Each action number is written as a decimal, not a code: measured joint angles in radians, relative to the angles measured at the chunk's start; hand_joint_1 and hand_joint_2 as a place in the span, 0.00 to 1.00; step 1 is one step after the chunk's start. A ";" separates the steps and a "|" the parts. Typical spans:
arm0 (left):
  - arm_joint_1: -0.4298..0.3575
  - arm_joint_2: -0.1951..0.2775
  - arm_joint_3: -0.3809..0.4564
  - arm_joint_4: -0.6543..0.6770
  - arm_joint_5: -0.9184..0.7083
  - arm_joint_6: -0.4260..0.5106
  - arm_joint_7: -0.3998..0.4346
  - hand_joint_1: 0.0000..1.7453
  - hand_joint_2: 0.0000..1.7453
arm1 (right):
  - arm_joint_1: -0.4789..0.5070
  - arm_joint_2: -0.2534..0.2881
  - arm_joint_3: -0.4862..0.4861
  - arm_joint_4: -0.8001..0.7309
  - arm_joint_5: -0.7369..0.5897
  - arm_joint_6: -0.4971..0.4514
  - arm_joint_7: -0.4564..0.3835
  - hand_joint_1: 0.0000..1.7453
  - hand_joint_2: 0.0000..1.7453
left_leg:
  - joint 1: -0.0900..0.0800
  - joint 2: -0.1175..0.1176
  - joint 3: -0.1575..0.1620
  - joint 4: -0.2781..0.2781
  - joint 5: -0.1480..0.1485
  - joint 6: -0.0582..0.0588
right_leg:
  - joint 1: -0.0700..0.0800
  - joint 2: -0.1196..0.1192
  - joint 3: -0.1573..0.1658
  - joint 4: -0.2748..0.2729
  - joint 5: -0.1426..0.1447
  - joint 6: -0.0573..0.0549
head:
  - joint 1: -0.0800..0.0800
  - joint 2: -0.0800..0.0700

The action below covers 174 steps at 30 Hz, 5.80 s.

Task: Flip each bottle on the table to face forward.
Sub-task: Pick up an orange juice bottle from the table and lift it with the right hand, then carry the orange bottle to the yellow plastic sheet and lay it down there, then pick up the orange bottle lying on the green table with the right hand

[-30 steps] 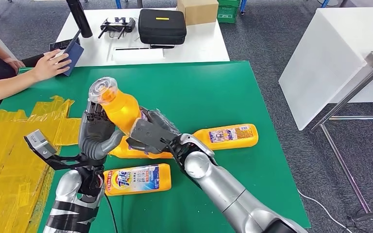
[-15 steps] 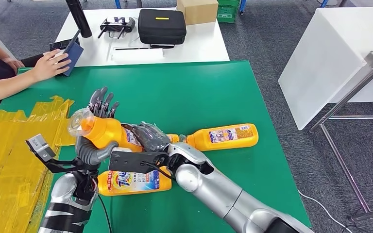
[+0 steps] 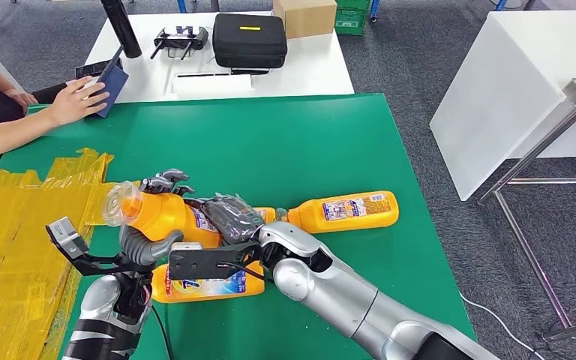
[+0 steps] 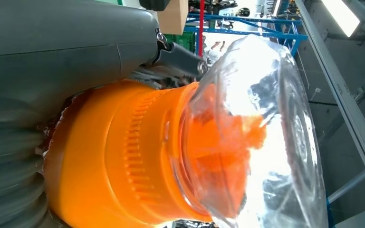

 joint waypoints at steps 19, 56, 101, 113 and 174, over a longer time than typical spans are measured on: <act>0.002 0.000 0.009 0.000 0.015 -0.014 -0.006 1.00 1.00 | 0.010 0.000 0.006 0.001 0.011 -0.027 -0.003 0.35 1.00 | 0.000 0.000 0.000 0.000 0.000 0.000 | 0.000 0.000 0.000 0.000 0.000 0.000 | 0.000 0.000; -0.178 0.192 0.159 0.266 -1.600 0.893 0.331 1.00 1.00 | 0.178 -0.103 -0.132 -0.194 -0.049 -0.049 -0.010 0.00 1.00 | 0.000 -0.001 -0.002 0.000 0.001 -0.001 | 0.000 -0.001 -0.002 0.000 0.000 0.000 | 0.000 0.000; -0.413 0.230 -0.048 0.810 -1.515 0.791 0.355 0.00 0.00 | -0.003 0.013 0.248 0.260 0.010 0.125 0.095 0.00 1.00 | 0.001 0.001 0.000 0.000 0.001 -0.002 | 0.000 0.000 -0.001 0.001 0.000 0.000 | 0.000 0.000; -0.291 0.135 0.151 0.446 -0.711 0.736 0.025 0.00 0.00 | -0.008 0.054 0.303 0.437 0.223 0.075 0.099 0.00 1.00 | 0.001 0.004 0.005 0.000 0.000 -0.003 | 0.000 0.001 0.003 0.000 0.000 -0.001 | 0.002 0.000; -0.015 0.097 0.267 0.068 0.238 -0.154 0.112 0.00 1.00 | 0.334 -0.050 -0.371 -0.283 -0.252 -0.065 -0.144 1.00 1.00 | 0.002 0.003 0.002 0.000 -0.002 -0.007 | 0.003 0.002 0.000 0.001 -0.001 -0.008 | 0.002 0.000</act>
